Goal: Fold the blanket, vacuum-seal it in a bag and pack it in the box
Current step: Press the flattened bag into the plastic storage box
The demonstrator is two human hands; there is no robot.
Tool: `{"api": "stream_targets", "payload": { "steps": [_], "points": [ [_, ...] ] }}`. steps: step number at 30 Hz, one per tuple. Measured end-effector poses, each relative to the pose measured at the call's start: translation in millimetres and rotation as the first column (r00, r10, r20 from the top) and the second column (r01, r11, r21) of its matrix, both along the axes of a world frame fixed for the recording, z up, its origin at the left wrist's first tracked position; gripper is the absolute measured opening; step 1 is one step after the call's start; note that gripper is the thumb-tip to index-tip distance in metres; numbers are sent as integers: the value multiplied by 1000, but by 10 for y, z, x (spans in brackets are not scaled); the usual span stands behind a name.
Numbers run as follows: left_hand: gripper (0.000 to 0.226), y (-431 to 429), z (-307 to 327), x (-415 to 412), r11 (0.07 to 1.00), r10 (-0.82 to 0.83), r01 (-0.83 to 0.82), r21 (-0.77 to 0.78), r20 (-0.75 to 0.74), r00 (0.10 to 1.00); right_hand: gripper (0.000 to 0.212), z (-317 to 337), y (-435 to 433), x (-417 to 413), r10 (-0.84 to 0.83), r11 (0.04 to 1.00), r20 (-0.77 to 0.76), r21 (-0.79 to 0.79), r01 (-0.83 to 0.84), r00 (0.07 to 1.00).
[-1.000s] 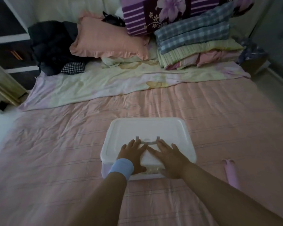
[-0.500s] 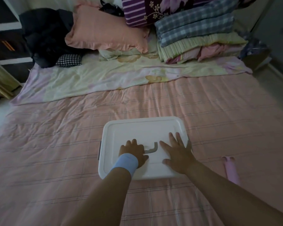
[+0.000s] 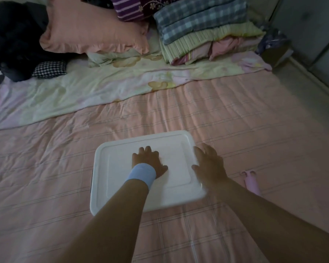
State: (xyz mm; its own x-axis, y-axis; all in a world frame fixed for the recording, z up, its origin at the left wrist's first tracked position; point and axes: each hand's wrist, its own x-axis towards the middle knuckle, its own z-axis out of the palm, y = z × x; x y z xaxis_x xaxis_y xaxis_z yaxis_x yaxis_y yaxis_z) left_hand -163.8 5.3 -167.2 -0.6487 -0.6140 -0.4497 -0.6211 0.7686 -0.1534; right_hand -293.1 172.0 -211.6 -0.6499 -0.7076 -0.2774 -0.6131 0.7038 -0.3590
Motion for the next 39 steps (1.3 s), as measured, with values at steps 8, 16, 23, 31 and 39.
{"api": "stream_targets", "payload": {
  "steps": [8,16,23,31,39],
  "points": [
    [82,279,-258,-226,973,-63,83,214,-100,993,23,-101,92,-96,-295,925,427,-97,368,855],
    [83,260,-298,-229,973,-48,74,219,-124,991,8,-42,22,86,-337,900,205,-215,379,919],
    [74,205,-264,-5,964,-84,120,239,-153,985,33,116,-116,201,-164,986,-107,-15,164,981],
    [40,-315,-204,972,996,67,-42,84,-319,945,57,159,-819,948,456,880,-130,-80,-467,881],
    [79,-734,-391,1777,590,798,-588,553,-285,532,71,-95,-1321,1726,595,794,-15,168,-584,804]
  ]
}}
